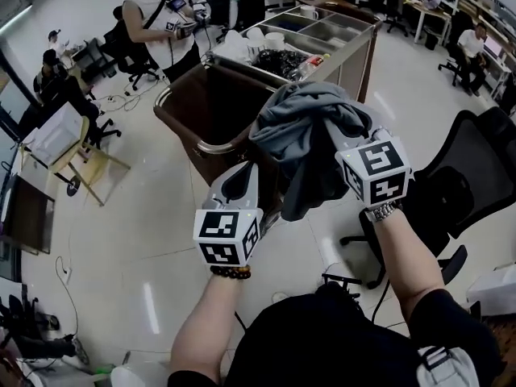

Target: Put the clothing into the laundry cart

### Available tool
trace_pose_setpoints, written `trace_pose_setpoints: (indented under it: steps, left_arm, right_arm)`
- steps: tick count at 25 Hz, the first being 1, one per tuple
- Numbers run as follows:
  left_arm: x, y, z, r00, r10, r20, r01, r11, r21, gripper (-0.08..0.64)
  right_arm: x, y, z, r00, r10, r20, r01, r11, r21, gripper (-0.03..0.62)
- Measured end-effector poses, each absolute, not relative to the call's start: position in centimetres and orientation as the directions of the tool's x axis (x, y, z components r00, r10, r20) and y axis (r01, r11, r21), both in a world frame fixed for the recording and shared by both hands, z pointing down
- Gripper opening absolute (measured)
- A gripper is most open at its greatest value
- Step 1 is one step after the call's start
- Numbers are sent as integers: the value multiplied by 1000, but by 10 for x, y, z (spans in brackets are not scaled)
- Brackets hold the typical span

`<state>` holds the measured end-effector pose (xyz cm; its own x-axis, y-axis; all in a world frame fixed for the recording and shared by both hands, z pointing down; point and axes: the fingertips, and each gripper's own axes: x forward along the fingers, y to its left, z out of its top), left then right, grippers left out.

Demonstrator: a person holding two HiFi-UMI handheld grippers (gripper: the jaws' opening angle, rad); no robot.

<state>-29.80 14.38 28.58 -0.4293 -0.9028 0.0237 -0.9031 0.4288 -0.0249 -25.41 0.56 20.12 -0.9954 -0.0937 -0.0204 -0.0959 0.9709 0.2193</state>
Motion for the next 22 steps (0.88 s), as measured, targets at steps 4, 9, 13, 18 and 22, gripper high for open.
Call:
trace_pose_setpoints:
  steps: [4,9,13,18,22]
  left_arm:
    - [-302,162,281,-469,-883,27,-883,468,-23,3]
    - [-307,160,288,-509,-861,21,-860,508,-40,3]
    - [-314,169,290,-547,-837,11,-836,547,-42,3]
    - [-360,198,293,-584,-812,9,-811,584,-34,3]
    - [-395,213,303,-613,-790,11,-790,612,-28,3]
  right_arm:
    - [-271,25,185,-999,-47,-23,-51,973,226,130]
    - [-288,29,182,-999,11,-42,1,973,231,130]
    - [-302,41,175,-996,60,-60,43,968,246,130]
    - [-360,72,164,-993,101,-62,82,962,259,127]
    - [-406,85,175,-991,128,-43,112,957,269,127]
